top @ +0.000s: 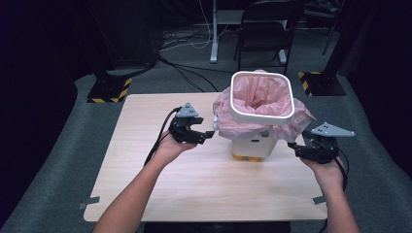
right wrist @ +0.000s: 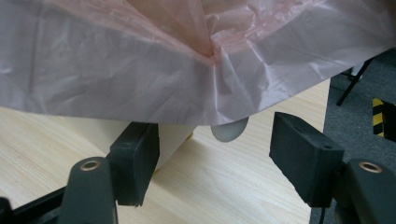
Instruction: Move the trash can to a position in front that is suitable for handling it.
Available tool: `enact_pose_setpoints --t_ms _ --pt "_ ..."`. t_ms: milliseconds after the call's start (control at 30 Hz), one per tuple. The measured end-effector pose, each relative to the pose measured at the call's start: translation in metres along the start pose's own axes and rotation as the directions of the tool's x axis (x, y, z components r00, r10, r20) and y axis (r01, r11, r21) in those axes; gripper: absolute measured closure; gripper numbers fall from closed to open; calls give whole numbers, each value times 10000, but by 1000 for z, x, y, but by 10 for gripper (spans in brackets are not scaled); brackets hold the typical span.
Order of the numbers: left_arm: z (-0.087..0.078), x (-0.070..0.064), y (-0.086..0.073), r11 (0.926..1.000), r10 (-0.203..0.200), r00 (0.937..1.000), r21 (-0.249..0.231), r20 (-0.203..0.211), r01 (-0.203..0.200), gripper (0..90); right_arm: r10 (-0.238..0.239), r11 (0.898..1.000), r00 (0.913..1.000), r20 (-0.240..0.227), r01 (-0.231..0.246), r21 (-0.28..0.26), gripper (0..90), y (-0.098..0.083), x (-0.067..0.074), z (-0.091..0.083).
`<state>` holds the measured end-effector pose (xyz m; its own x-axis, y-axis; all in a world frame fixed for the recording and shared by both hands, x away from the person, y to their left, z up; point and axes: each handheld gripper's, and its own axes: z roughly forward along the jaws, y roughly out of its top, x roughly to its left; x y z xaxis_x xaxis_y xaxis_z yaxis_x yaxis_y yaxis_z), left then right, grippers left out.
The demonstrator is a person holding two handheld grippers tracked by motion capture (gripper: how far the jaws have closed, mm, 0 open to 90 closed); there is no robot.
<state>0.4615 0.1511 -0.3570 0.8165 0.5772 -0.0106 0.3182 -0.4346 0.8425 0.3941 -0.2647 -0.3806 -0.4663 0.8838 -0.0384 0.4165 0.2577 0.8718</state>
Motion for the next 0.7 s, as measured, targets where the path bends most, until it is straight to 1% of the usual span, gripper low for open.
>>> enact_pose_setpoints --t_ms 167,233,400,567,700 --pt "4 0 2 9999 -97 9999 -52 94 97 304 40 10000 10000 -39 -39 16 319 3 -1 2" --pt "8 2 3 9997 -235 9996 -71 159 236 304 40 10000 10000 -46 -40 3 320 3 -1 3" --pt "12 2 7 9996 -232 9996 -142 185 234 306 -2 10000 10000 -62 2 36 323 5 -1 4" --pt "19 0 11 9997 -242 9995 -102 225 244 310 -13 10000 10000 -99 13 26 330 7 -2 8" --pt "26 -2 14 9999 -165 9997 20 191 165 326 37 10000 9998 -190 -36 17 341 8 -4 11"
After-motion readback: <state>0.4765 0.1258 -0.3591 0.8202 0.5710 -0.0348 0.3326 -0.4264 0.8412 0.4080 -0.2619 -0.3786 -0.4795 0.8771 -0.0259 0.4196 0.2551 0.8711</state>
